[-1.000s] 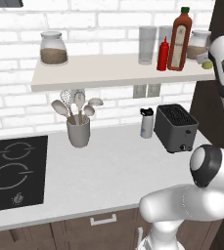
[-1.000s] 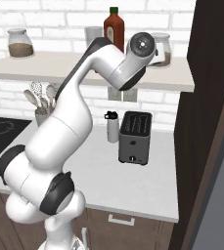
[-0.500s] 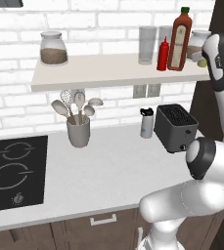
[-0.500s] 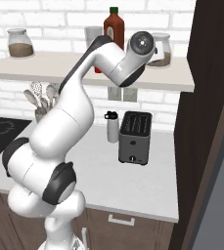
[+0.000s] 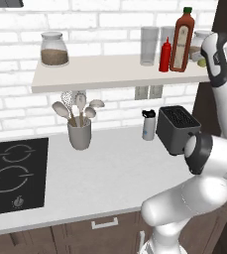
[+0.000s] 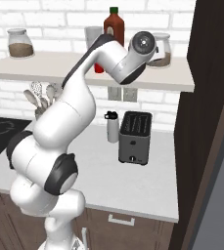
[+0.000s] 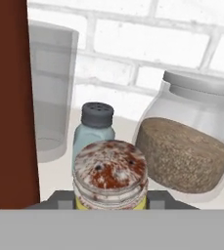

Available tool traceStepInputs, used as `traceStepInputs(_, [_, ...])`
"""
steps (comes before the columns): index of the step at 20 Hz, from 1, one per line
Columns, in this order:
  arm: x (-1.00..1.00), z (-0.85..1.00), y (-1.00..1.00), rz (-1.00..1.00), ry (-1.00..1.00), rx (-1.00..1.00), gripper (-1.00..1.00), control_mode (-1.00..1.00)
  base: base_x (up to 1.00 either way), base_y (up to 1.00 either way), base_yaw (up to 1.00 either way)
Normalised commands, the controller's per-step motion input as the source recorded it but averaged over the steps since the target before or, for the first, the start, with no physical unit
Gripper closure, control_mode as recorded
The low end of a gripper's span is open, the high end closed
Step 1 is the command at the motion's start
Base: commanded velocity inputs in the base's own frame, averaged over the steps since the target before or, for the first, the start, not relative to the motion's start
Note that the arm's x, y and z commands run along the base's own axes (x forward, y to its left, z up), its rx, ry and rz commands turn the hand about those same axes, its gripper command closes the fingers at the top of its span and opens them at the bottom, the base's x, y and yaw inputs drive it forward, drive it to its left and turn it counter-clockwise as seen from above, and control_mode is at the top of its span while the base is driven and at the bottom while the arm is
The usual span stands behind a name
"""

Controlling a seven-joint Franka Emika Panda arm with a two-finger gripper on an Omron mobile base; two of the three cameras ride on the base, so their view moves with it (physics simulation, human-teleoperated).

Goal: Put the shaker and condiment bottle from the counter next to their counterparts in the cabinet.

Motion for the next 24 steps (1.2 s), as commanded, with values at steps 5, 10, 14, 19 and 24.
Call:
traceStepInputs(5, [0.21, 0.00, -0.12, 0.00, 0.00, 0.00, -1.00, -1.00, 0.00, 0.00, 0.00])
traceStepInputs(10, [0.20, 0.00, -0.18, 0.00, 0.00, 0.00, -1.00, -1.00, 0.00, 0.00, 0.00])
traceStepInputs(14, [0.15, -0.02, -0.18, 0.00, 0.00, 0.00, -1.00, -1.00, 0.00, 0.00, 0.00])
traceStepInputs(19, [0.00, -0.04, -0.20, 0.00, 0.00, 0.00, -1.00, -1.00, 0.00, 0.00, 0.00])
traceStepInputs(24, [0.00, 0.00, -0.19, 0.00, 0.00, 0.00, -1.00, -1.00, 0.00, 0.00, 0.00])
